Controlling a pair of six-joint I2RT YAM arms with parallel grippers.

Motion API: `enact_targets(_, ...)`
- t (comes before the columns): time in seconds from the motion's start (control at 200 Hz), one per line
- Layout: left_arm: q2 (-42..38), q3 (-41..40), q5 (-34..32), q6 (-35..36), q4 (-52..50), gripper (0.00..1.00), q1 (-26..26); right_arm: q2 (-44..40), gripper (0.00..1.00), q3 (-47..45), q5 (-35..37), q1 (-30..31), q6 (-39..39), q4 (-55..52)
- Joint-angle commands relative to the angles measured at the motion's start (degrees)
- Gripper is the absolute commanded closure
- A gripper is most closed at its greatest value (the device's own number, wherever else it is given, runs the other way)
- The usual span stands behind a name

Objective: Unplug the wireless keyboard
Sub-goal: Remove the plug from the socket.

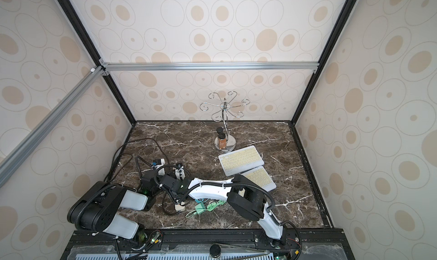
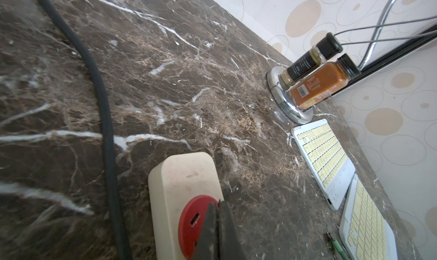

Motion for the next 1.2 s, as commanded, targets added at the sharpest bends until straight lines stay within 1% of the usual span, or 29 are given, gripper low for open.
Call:
enact_targets(0.0, 2.79, -1.69, 9.79, -0.26, 3.95, 1.0, -2.22, 2.1, 1.0, -3.48, 0.26, -1.02, 0.13, 6.53)
enact_targets(0.185, 3.64, -2.87, 9.71, -0.42, 5.38, 1.0, -2.13, -0.61, 1.0, -8.47, 1.3, -1.06, -0.58, 13.64)
enact_targets(0.305, 4.08, -2.9, 10.68, -2.14, 4.91, 1.0, -2.11, -2.73, 1.0, -11.94, 2.71, -1.05, -2.19, 18.68)
enact_targets(0.425, 3.33, -3.77, 10.75, -4.46, 5.33, 1.0, -2.13, -3.51, 1.0, -12.51, 4.04, -1.04, -3.64, 19.67)
enact_targets(0.52, -0.55, -4.54, 8.94, -4.79, 1.6, 1.0, -2.09, -3.04, 1.0, -11.54, 4.31, -1.07, -4.82, 19.57)
enact_targets(0.685, -10.53, -5.51, 0.22, -5.99, -10.34, 1.0, -2.23, -2.63, 1.0, -10.87, 4.18, -1.13, -5.27, 19.91)
enact_targets(0.75, -12.31, -5.05, -1.07, -5.24, -13.23, 1.0, -2.2, -2.8, 1.0, -11.07, 4.56, -1.07, -5.05, 20.01)
enact_targets(0.835, -11.72, -4.94, 0.38, -4.42, -12.01, 1.0, -2.18, -3.0, 1.0, -11.18, 4.06, -1.15, -4.67, 20.34)
enact_targets(0.915, -9.2, -4.47, 3.48, -4.3, -9.34, 1.0, -2.22, -3.24, 1.0, -11.38, 3.08, -1.14, -4.63, 21.14)
enact_targets(0.985, -6.75, -3.32, 4.59, -3.86, -9.01, 1.0, -2.22, -3.35, 1.0, -11.53, 2.25, -1.12, -4.4, 21.75)
enact_targets(1.12, -4.01, -1.72, 4.86, -2.99, -9.53, 1.0, -2.2, -3.18, 1.0, -11.22, 0.9, -1.1, -4.93, 22.31)
enact_targets(1.195, -3.54, -1.56, 4.25, -3.12, -9.88, 1.0, -2.22, -3.05, 1.0, -9.84, 2.63, -1.04, -5.27, 19.81)
